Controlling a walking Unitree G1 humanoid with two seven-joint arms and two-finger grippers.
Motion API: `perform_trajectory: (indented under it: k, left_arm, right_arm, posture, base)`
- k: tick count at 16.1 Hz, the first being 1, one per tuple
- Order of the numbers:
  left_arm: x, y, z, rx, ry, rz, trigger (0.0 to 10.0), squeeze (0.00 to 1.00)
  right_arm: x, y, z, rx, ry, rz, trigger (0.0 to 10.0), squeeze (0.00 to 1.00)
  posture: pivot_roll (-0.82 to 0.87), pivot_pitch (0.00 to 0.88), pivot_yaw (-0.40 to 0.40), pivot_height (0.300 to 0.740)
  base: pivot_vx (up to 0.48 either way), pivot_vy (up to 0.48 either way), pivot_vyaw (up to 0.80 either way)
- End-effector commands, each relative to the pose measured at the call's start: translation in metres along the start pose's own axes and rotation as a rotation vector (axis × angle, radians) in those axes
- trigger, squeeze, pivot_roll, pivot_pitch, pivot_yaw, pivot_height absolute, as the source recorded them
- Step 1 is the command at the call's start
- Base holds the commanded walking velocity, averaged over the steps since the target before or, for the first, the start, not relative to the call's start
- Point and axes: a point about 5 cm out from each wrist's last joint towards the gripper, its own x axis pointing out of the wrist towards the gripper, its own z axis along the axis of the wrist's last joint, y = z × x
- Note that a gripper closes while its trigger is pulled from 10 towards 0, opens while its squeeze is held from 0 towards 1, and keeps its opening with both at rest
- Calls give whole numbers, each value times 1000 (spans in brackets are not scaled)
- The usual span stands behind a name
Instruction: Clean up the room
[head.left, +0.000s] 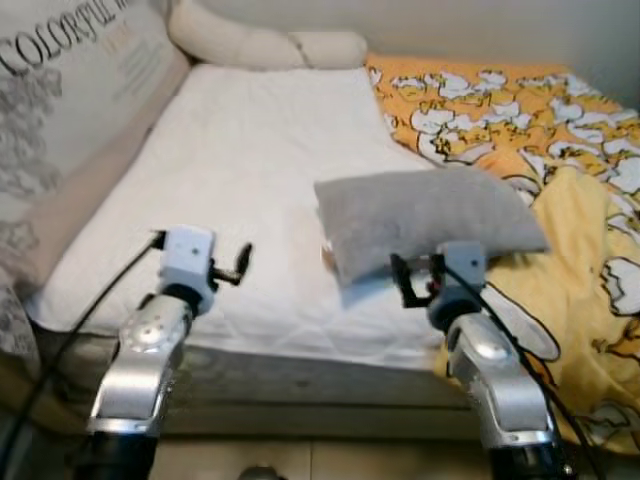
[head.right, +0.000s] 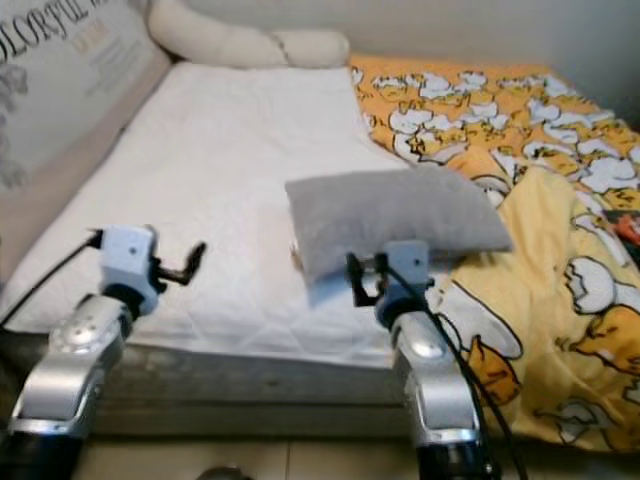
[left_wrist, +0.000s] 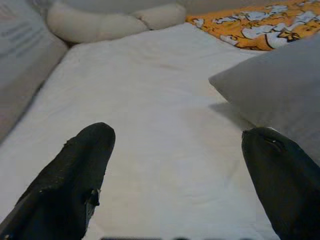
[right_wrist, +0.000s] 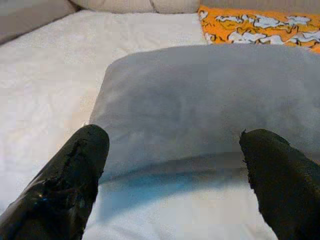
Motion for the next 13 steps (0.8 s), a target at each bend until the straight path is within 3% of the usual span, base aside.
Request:
perform_trajectory:
  k: [1, 13]
  left_arm:
    - [4, -9, 5, -4, -22, -29, 10000, 0]
    - [5, -10, 6, -7, -22, -32, 10000, 0]
  right_arm:
    - [-1, -12, 1, -5, 1, -35, 10000, 0]
    - [0, -12, 0, -5, 3, -36, 10000, 0]
  posture:
    - [88, 0, 12, 740]
    - [91, 0, 9, 740]
  base:
    - [349, 0, 0]
    - [349, 0, 0]
